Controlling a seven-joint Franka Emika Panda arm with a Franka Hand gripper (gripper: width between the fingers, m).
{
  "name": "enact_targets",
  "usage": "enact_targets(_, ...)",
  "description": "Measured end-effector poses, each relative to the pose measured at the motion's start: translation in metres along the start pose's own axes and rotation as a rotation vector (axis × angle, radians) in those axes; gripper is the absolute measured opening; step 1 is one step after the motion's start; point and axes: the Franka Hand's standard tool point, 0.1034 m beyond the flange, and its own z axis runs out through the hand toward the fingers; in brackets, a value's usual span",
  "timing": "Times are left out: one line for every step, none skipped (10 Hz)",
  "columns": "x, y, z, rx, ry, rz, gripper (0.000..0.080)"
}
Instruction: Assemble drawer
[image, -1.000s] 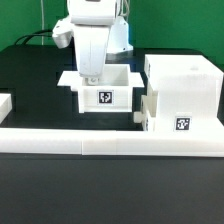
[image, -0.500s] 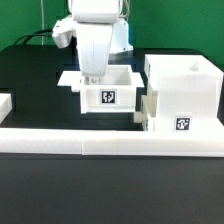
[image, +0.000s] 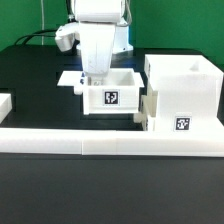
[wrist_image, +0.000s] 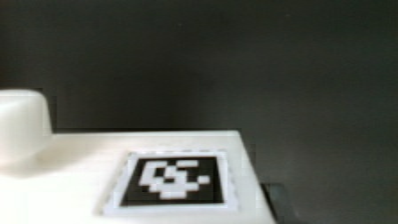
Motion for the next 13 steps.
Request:
enact_targets(0.000,0.000,0.000,0.001,0.000,0.001,0.0042)
enact_targets(0.000,0.000,0.001,0.001,0.000,0.001,0.0042)
enact_targets(0.005,0.001,0.001,0.001,-0.001,0.009,0.0042)
enact_targets(0.010,0.002,0.000,0.006,0.000,0.013,0.0042)
enact_targets(0.014,0.005,-0.001,0.008,0.001,0.015,0.0042)
enact_targets(0.018,0.007,0.001,0.009,0.003,0.010,0.0042)
enact_targets(0.017,0.006,0.002,0.011,0.003,0.011,0.0042)
enact_targets(0.016,0.005,0.003,0.012,0.003,0.012,0.0042)
enact_targets(0.018,0.006,0.004,0.013,0.003,0.012,0.0042)
enact_targets(0.023,0.007,0.003,0.011,0.002,0.010,0.0042)
enact_targets(0.027,0.009,0.002,0.010,0.000,0.013,0.0042)
enact_targets(0.029,0.008,0.002,0.012,0.001,0.015,0.0042)
enact_targets(0.030,0.008,0.002,0.012,0.001,0.016,0.0042)
